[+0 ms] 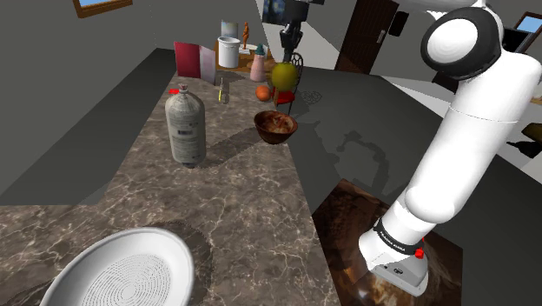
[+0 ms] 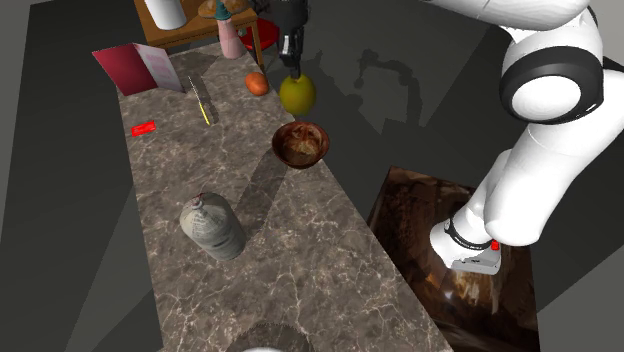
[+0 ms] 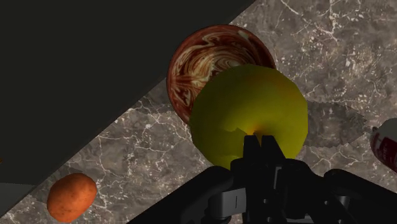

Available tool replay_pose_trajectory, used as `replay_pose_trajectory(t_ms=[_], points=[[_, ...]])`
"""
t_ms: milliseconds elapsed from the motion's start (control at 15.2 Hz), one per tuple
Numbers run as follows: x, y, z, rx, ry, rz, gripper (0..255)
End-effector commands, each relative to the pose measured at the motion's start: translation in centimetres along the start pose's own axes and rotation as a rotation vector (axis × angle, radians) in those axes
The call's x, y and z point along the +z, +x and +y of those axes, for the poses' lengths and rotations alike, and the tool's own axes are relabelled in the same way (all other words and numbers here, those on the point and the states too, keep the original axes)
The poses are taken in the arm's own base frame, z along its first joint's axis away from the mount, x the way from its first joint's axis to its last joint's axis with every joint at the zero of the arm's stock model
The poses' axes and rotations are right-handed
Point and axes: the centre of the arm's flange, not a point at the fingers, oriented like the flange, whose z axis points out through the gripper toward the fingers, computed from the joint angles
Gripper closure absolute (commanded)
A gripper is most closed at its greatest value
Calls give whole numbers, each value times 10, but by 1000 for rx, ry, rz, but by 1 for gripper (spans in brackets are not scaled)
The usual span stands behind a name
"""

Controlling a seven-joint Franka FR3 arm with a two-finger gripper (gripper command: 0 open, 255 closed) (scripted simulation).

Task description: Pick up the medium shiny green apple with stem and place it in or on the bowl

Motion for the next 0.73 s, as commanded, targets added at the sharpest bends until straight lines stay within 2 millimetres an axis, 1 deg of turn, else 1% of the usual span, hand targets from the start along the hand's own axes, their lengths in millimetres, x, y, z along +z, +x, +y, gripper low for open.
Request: replay_pose_trajectory(t_ms=[0,660], points=[[9,1,4,-1,0,0,255],[61,3,8,-1,0,0,255]])
